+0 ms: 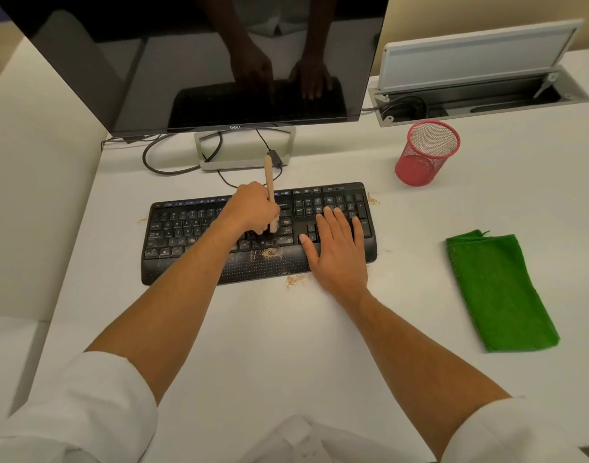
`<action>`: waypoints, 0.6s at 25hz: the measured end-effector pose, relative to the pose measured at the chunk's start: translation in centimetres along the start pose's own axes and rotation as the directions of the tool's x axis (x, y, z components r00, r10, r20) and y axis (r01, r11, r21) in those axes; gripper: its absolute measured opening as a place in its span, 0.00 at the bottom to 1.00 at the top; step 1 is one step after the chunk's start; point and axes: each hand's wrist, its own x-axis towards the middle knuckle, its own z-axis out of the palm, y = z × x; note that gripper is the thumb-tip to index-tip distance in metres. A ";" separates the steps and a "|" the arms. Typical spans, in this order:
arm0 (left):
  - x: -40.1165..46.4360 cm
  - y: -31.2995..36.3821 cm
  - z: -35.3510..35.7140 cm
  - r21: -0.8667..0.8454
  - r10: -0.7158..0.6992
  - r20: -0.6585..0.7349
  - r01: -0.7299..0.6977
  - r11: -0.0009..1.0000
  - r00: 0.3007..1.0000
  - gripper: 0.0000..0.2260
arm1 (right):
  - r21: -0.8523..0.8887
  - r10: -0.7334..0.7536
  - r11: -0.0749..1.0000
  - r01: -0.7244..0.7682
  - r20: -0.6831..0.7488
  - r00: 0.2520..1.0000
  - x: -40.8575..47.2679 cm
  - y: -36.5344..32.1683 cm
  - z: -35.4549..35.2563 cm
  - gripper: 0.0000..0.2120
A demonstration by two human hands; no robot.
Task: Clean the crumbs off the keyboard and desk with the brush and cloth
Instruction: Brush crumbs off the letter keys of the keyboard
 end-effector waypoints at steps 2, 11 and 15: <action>-0.2 0.2 -0.6 0.018 -0.045 0.127 0.043 0.999 0.991 0.06 | -0.004 0.000 1.000 0.000 0.004 1.000 0.0 0.1 0.0 0.29; -0.4 -0.2 1.1 -0.098 0.256 -0.080 -0.263 0.960 0.963 0.07 | -0.004 -0.006 1.000 0.006 -0.019 1.000 -0.1 0.0 0.1 0.28; 0.2 -0.5 0.6 0.106 0.303 -0.006 -0.301 0.948 0.953 0.06 | 0.003 -0.004 1.000 0.004 -0.023 1.000 0.0 0.0 0.1 0.28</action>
